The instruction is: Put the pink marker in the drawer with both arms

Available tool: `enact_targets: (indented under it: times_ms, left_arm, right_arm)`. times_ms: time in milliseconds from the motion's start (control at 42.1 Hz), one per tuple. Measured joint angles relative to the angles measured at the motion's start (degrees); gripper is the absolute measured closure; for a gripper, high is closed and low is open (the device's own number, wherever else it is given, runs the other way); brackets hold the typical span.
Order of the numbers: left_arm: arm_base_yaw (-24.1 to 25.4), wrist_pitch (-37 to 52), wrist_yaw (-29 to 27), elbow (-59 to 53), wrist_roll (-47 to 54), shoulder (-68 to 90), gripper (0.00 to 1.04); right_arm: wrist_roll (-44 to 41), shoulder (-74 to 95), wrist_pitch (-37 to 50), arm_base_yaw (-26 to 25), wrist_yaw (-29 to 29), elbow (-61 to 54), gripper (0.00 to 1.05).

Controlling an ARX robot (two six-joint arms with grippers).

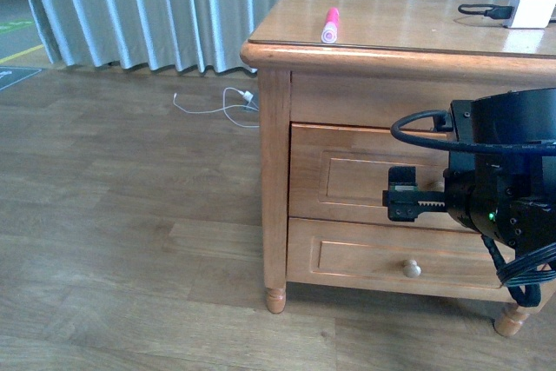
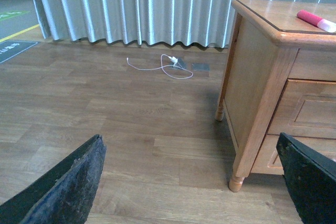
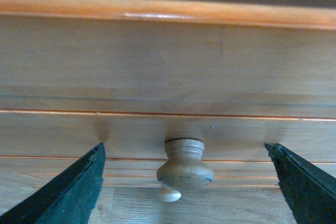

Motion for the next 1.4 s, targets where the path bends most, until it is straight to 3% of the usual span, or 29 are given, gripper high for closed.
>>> enact_targets:
  times_ms: [71, 499, 760, 1211, 1401]
  left_arm:
    - [0.0, 0.0, 0.0, 0.0, 0.0, 0.0, 0.06]
    - [0.0, 0.0, 0.0, 0.0, 0.0, 0.0, 0.06]
    - [0.0, 0.0, 0.0, 0.0, 0.0, 0.0, 0.06]
    - [0.0, 0.0, 0.0, 0.0, 0.0, 0.0, 0.06]
    - [0.0, 0.0, 0.0, 0.0, 0.0, 0.0, 0.06]
  right_arm:
    - [-0.3, 0.0, 0.0, -0.2, 0.0, 0.0, 0.27]
    - [-2.0, 0.2, -0.6, -0.2, -1.0, -0.1, 0.80]
    - [-2.4, -2.3, -3.0, 0.1, -4.5, -2.8, 0.82]
    - [-3.9, -26.2, -7.8, 0.1, -18.5, -31.6, 0.83]
    - [-2.1, -37.1, -12.6, -2.4, -21.5, -37.4, 0.57]
